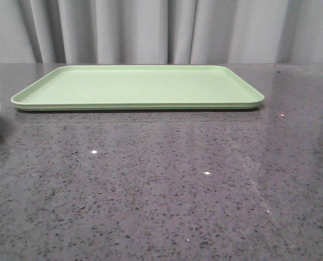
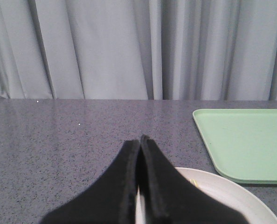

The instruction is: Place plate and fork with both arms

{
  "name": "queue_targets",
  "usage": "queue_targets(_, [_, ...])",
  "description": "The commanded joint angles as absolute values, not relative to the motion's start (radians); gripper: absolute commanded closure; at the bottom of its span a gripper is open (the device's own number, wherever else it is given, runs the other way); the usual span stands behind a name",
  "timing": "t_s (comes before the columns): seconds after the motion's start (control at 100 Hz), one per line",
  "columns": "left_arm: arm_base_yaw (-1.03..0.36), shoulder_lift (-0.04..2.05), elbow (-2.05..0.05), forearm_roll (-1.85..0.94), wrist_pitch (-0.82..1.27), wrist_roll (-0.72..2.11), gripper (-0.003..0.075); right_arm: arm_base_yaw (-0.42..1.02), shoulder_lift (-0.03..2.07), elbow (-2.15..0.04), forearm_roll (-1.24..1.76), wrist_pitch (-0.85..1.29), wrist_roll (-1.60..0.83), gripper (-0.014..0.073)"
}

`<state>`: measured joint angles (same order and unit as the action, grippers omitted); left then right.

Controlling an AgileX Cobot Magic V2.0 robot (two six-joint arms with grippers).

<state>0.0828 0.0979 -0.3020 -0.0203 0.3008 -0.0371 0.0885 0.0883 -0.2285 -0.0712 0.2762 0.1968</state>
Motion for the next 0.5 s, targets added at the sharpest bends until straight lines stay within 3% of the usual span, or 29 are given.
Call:
queue_targets(0.0, [0.084,0.186,-0.419,-0.03,0.339,-0.04,0.0741,0.086,0.163,-0.337,-0.076,0.281,0.191,0.0657])
queue_targets(0.18, [0.084,0.358,-0.588,-0.03,0.538,-0.04,0.0737,0.086,0.326,-0.512,-0.076,0.443,0.191,0.0657])
queue_targets(0.27, [0.084,0.423,-0.638,-0.039,0.563,-0.04,0.0673,0.086,0.401,-0.581,-0.076,0.502,0.191,0.0641])
queue_targets(0.39, [0.084,0.474,-0.66,-0.063,0.55,-0.04,0.0503,0.086,0.477,-0.645,-0.076,0.562,0.191,0.0512])
queue_targets(0.49, [0.084,0.491,-0.66,-0.069,0.541,-0.04,0.0371,0.086,0.513,-0.674,-0.076,0.586,0.191,0.033])
